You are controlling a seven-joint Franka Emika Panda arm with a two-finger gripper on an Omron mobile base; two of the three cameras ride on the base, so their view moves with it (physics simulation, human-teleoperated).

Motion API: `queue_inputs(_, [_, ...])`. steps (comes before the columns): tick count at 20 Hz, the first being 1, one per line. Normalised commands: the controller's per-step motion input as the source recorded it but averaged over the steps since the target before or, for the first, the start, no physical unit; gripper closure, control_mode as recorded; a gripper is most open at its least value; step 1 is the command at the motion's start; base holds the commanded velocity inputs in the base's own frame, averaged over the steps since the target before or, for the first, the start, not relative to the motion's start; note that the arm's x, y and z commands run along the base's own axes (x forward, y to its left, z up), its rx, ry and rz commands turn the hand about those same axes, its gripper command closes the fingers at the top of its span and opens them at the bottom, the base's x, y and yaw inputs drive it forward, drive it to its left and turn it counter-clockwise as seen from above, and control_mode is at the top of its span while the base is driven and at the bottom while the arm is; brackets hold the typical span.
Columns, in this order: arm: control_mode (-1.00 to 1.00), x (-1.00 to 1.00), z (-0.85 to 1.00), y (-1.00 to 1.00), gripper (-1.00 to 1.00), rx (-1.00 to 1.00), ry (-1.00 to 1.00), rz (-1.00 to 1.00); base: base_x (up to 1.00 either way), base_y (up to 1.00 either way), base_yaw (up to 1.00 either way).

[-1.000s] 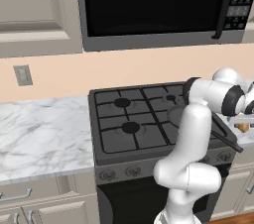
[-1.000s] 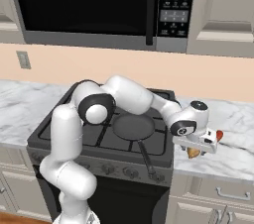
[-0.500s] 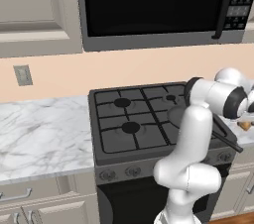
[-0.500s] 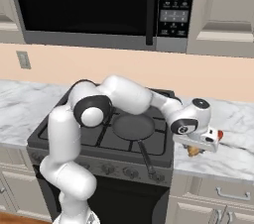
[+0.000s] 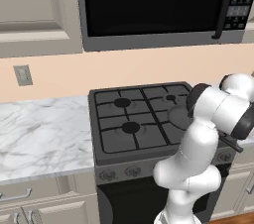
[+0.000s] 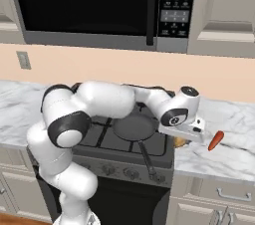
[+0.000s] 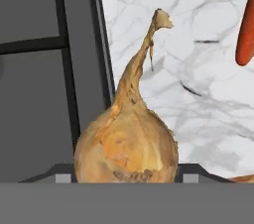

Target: Put the onion and carrot in the pan. Then turn on the front right burner and set the heat to medium.

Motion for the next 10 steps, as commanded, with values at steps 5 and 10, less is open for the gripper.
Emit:
queue_inputs(5, [-1.0,0.12,0.15,1.0,1.0,0.0,0.0,0.06,0.0,0.0,0.0])
queue_inputs(10, [-1.0,0.21,0.1,1.0,1.0,0.0,0.0,0.09,0.0,0.0,0.0])
